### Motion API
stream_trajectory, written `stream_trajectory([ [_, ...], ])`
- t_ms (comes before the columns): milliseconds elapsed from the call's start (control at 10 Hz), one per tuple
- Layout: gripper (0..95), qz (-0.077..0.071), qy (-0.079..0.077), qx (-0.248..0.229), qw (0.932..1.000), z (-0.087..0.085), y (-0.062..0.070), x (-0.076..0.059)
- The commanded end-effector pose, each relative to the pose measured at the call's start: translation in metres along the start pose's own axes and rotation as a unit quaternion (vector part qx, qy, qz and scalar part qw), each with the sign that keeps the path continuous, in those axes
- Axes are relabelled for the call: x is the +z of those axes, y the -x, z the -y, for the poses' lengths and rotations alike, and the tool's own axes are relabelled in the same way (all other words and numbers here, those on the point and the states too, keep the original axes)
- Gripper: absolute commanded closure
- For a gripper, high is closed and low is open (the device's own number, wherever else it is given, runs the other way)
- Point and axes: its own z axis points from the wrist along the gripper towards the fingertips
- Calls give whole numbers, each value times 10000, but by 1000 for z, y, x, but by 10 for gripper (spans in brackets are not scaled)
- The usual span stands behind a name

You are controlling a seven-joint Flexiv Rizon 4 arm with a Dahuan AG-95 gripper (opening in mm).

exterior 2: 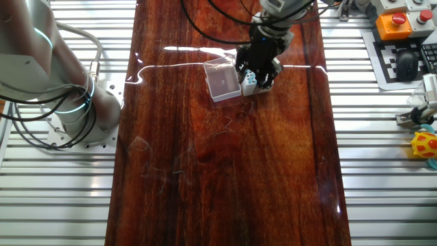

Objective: Insert a medium pipette tip into the holder for medium pipette tips

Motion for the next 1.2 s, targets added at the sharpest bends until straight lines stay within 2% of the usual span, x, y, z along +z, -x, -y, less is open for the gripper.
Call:
stream_trajectory([
  [100, 570, -4, 2, -2, 10000, 0, 1, 0],
  [800, 570, -4, 2, -2, 10000, 0, 1, 0],
  [900, 950, 1036, 57, 1013, 9894, -45, 94, -12],
  [1200, 950, 1034, 43, 1002, 9896, -44, 92, -13],
])
